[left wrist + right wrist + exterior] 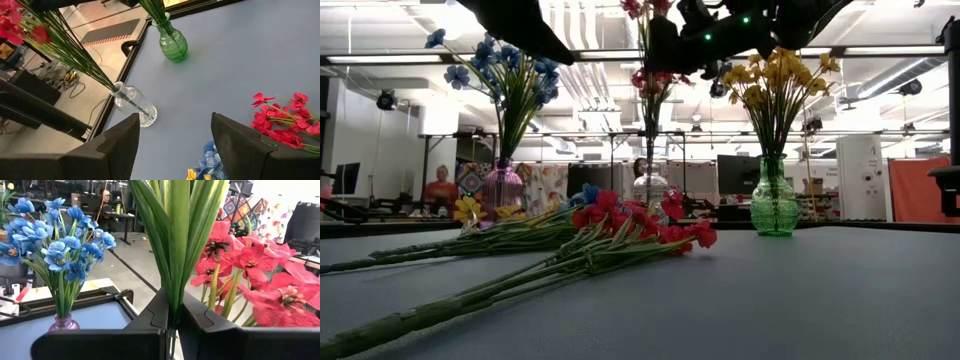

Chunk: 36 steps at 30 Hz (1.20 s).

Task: Sort flowers into vase by color
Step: Put the left red flower into the transparent vase

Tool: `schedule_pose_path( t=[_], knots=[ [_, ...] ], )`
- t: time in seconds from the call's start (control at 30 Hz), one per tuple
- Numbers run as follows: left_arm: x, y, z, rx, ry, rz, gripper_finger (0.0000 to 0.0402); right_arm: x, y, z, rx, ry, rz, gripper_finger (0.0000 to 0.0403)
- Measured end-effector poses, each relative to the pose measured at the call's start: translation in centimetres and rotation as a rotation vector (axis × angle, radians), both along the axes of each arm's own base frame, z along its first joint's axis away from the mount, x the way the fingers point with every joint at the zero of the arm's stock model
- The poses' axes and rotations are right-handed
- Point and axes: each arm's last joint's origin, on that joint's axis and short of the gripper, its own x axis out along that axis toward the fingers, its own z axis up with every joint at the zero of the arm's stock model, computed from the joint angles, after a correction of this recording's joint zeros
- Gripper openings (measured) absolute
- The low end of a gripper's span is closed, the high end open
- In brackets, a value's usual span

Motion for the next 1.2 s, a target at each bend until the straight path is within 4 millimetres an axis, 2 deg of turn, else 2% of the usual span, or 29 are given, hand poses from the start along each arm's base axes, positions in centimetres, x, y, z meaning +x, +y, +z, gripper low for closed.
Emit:
schedule_pose_path(
  t=[0.3, 0.47, 0.9, 1.2],
  knots=[
    [0.0, 0.0, 0.0, 0.000, 0.000, 0.000, 0.0228, -0.1, 0.0, -0.7, 0.027, 0.046, 0.000, 0.0016],
    [0.0, 0.0, 0.0, -0.001, -0.005, 0.000, 0.0228, -0.1, 0.0, -0.8, 0.029, 0.048, 0.000, 0.0039],
    [0.0, 0.0, 0.1, -0.008, -0.012, 0.004, 0.0228, -0.4, 0.0, -1.9, 0.132, 0.121, -0.057, 0.0171],
    [0.0, 0.0, 0.0, -0.015, -0.016, 0.009, 0.0228, -1.8, 1.4, -1.1, 0.215, 0.193, -0.043, 0.0270]
  ],
)
